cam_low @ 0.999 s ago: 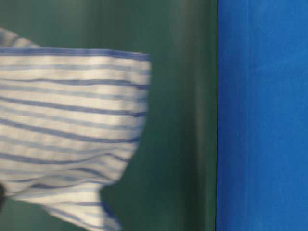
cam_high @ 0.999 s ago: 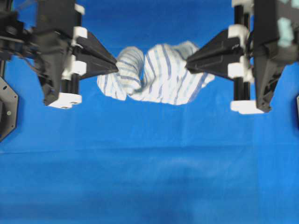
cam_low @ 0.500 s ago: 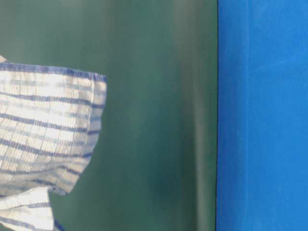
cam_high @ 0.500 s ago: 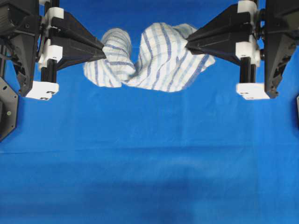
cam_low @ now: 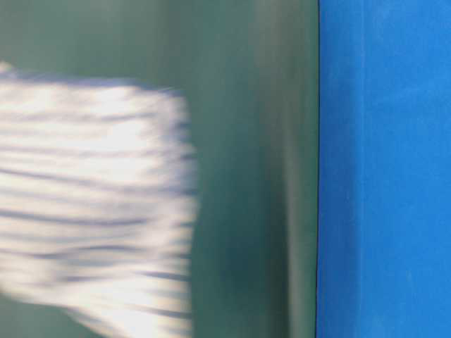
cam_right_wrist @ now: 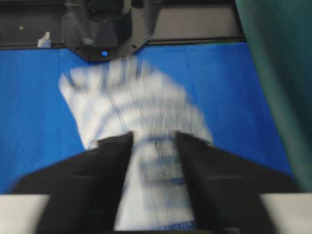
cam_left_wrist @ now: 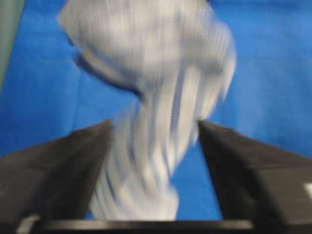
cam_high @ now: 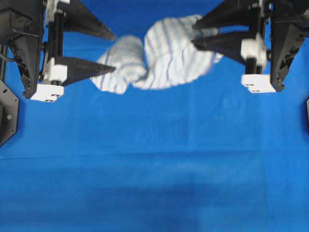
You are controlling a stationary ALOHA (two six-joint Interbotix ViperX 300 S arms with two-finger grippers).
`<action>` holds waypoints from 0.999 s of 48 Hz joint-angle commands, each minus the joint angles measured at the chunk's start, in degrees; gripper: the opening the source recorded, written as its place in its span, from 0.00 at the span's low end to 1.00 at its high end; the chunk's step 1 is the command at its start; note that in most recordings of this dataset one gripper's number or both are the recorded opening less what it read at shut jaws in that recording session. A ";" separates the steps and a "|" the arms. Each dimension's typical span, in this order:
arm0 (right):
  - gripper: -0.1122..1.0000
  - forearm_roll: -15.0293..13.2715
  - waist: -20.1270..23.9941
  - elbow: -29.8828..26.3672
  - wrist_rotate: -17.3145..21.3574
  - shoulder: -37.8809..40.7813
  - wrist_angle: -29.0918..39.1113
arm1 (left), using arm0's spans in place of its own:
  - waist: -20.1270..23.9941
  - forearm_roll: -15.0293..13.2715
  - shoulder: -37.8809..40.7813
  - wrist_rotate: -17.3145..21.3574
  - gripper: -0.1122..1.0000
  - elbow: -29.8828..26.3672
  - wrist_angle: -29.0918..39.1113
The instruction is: Lift the towel with both arms.
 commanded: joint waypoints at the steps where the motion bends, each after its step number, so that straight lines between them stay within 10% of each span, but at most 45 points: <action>1: 0.62 -0.88 -0.09 -0.53 0.35 -0.26 0.44 | 0.09 -0.09 -0.70 -0.18 0.80 -0.26 -0.97; 6: 0.71 -1.76 -0.18 -0.09 0.79 -0.26 1.05 | 0.09 -0.18 -0.70 -0.18 0.93 1.05 -1.32; 23: 0.68 -1.23 1.32 8.79 3.43 0.35 -0.26 | -2.02 -0.44 0.09 -0.53 0.92 10.46 -5.71; 48: 0.68 -1.14 4.66 22.15 12.04 12.39 -19.95 | -4.04 -0.44 2.46 -1.05 0.92 31.82 -23.29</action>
